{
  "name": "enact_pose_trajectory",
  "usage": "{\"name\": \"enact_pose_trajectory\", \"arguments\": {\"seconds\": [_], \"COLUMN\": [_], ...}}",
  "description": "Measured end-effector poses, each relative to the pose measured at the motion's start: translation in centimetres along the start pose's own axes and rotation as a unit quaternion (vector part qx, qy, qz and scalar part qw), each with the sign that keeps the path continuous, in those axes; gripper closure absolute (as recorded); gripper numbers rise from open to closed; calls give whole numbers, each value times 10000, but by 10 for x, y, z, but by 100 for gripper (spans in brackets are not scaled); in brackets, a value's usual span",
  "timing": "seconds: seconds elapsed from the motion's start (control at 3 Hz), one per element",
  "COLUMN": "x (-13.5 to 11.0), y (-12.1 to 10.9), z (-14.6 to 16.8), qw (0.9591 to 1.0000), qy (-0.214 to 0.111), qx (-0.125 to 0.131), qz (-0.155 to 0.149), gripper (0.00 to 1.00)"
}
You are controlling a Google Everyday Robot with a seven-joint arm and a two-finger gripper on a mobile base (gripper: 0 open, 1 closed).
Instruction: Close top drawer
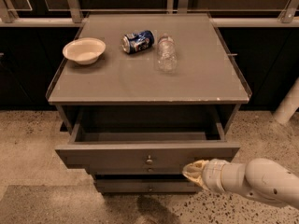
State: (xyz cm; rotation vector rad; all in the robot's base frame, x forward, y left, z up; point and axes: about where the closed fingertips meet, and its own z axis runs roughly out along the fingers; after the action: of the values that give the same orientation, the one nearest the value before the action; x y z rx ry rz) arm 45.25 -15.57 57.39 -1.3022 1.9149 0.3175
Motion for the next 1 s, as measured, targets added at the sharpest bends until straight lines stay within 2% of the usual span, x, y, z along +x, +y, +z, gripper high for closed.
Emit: {"name": "enact_pose_trajectory", "arguments": {"seconds": [0.33, 0.67, 1.0], "x": [-7, -8, -15], "y": [-21, -24, -40], "z": [18, 21, 33], "qw": [9987, 9982, 9952], "qy": [71, 85, 119], "qx": [244, 293, 488], "qz": [-431, -517, -835], "gripper": [100, 100, 100]}}
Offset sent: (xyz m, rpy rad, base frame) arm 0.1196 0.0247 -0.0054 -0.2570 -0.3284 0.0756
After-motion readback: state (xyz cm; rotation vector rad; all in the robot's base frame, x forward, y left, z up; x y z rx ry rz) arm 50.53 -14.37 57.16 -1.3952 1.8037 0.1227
